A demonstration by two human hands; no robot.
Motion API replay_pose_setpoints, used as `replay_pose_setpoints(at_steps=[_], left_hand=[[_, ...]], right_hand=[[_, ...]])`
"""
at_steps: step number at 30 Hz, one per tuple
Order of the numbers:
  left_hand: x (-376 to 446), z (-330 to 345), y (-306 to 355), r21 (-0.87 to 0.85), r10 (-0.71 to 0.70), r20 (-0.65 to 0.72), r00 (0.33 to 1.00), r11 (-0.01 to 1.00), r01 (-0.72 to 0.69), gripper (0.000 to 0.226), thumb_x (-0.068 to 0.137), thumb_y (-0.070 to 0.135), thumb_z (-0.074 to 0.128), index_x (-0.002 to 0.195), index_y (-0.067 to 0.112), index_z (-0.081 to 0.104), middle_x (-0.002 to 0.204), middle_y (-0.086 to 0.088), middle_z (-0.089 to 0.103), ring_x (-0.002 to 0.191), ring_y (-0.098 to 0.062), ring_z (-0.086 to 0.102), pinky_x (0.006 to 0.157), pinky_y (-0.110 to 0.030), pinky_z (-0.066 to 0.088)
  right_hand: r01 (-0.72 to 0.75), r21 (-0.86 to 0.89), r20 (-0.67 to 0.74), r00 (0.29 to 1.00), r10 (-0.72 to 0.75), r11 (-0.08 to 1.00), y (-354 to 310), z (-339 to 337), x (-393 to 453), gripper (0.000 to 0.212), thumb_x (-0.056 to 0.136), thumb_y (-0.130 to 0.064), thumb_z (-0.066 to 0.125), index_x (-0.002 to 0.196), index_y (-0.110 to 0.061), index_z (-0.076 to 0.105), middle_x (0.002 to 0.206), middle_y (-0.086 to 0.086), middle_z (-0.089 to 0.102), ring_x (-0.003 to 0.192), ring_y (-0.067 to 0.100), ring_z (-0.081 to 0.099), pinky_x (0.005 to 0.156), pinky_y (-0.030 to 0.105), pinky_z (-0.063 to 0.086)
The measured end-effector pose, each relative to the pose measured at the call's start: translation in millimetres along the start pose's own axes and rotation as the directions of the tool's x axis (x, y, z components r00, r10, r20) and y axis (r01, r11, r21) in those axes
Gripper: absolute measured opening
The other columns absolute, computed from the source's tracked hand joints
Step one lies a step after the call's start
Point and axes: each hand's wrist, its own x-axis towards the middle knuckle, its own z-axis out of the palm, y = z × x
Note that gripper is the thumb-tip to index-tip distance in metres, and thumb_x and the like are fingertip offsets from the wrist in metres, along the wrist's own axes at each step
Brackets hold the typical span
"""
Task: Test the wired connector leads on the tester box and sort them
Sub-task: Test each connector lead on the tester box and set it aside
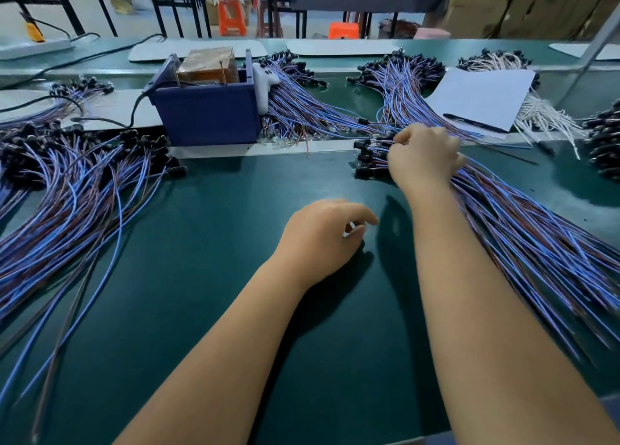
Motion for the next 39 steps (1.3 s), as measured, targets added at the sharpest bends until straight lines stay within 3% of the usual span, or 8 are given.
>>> replay_pose_setpoints(at_steps=[4, 9, 13, 17, 21, 27, 33, 39], left_hand=[[6, -13, -15, 0.016, -0.168, -0.207, 0.964, 0.984, 0.175, 0.026, 0.088, 0.010, 0.057, 0.105, 0.024, 0.072, 0.099, 0.007, 0.069, 0.092, -0.017, 0.060, 0.080, -0.036, 0.050], [0, -58, -59, 0.093, -0.417, -0.569, 0.709, 0.823, 0.560, 0.040, 0.083, 0.007, 0.052, 0.119, 0.018, 0.064, 0.121, -0.004, 0.064, 0.113, -0.031, 0.045, 0.090, -0.033, 0.035], [-22, -85, -87, 0.192, -0.579, -0.589, 0.565, 0.578, 0.793, 0.051, 0.084, 0.011, 0.051, 0.133, 0.023, 0.053, 0.153, -0.007, 0.037, 0.119, -0.035, 0.034, 0.090, -0.039, 0.031], [-32, -105, -104, 0.100, -0.753, -0.544, 0.370, 0.380, 0.920, 0.060, 0.085, 0.016, 0.053, 0.143, 0.019, 0.038, 0.161, -0.018, 0.013, 0.131, -0.040, 0.026, 0.105, -0.047, 0.028], [-36, -108, -108, 0.088, -0.732, -0.552, 0.399, 0.424, 0.901, 0.054, 0.087, 0.012, 0.053, 0.139, 0.014, 0.040, 0.146, -0.018, 0.036, 0.126, -0.041, 0.037, 0.102, -0.048, 0.034], [-36, -110, -113, 0.052, -0.724, -0.580, 0.374, 0.426, 0.903, 0.040, 0.096, 0.021, 0.055, 0.130, 0.003, 0.044, 0.130, -0.022, 0.054, 0.117, -0.043, 0.052, 0.096, -0.049, 0.039], [-37, -109, -119, 0.103, -0.696, -0.576, 0.429, 0.459, 0.883, 0.027, 0.099, 0.022, 0.047, 0.117, 0.007, 0.061, 0.114, -0.018, 0.065, 0.104, -0.041, 0.059, 0.088, -0.045, 0.045], [-33, -104, -110, 0.001, -0.552, -0.684, 0.476, 0.653, 0.758, 0.026, 0.101, 0.019, 0.045, 0.114, 0.013, 0.067, 0.113, -0.011, 0.065, 0.083, -0.025, 0.053, 0.068, -0.033, 0.037]], right_hand=[[0.107, 0.135, 0.066, 0.991, -0.116, 0.985, -43, 28, -28, 0.028, 0.090, -0.021, 0.048, 0.109, -0.027, 0.067, 0.130, 0.009, 0.053, 0.124, 0.032, 0.041, 0.102, 0.041, 0.030], [0.025, 0.654, 0.351, 0.875, -0.333, 0.756, -99, 67, -88, 0.022, 0.089, -0.008, 0.049, 0.098, -0.016, 0.067, 0.096, 0.000, 0.064, 0.092, 0.022, 0.057, 0.071, 0.024, 0.042], [0.293, 0.501, 0.327, 0.807, -0.492, 0.814, -108, 89, -113, 0.027, 0.089, -0.015, 0.050, 0.104, -0.024, 0.070, 0.114, 0.000, 0.067, 0.110, 0.023, 0.053, 0.096, 0.036, 0.042], [0.158, 0.664, 0.330, 0.815, -0.476, 0.731, -97, 89, -107, 0.022, 0.091, -0.014, 0.050, 0.094, -0.023, 0.069, 0.094, -0.010, 0.067, 0.097, 0.016, 0.058, 0.079, 0.025, 0.045], [0.093, 0.713, 0.354, 0.808, -0.471, 0.695, -94, 87, -108, 0.021, 0.092, -0.013, 0.049, 0.087, -0.024, 0.066, 0.083, -0.012, 0.064, 0.088, 0.013, 0.059, 0.060, 0.009, 0.040], [0.202, 0.650, 0.342, 0.783, -0.519, 0.733, -94, 87, -111, 0.022, 0.093, -0.015, 0.048, 0.090, -0.025, 0.067, 0.087, -0.010, 0.063, 0.101, 0.019, 0.056, 0.084, 0.031, 0.045], [0.190, 0.653, 0.348, 0.784, -0.513, 0.733, -95, 86, -112, 0.021, 0.093, -0.016, 0.048, 0.091, -0.025, 0.067, 0.088, -0.009, 0.064, 0.101, 0.019, 0.056, 0.083, 0.030, 0.045], [0.167, 0.678, 0.333, 0.798, -0.501, 0.716, -95, 87, -111, 0.022, 0.092, -0.014, 0.047, 0.087, -0.025, 0.065, 0.084, -0.010, 0.064, 0.093, 0.017, 0.057, 0.077, 0.028, 0.045]])
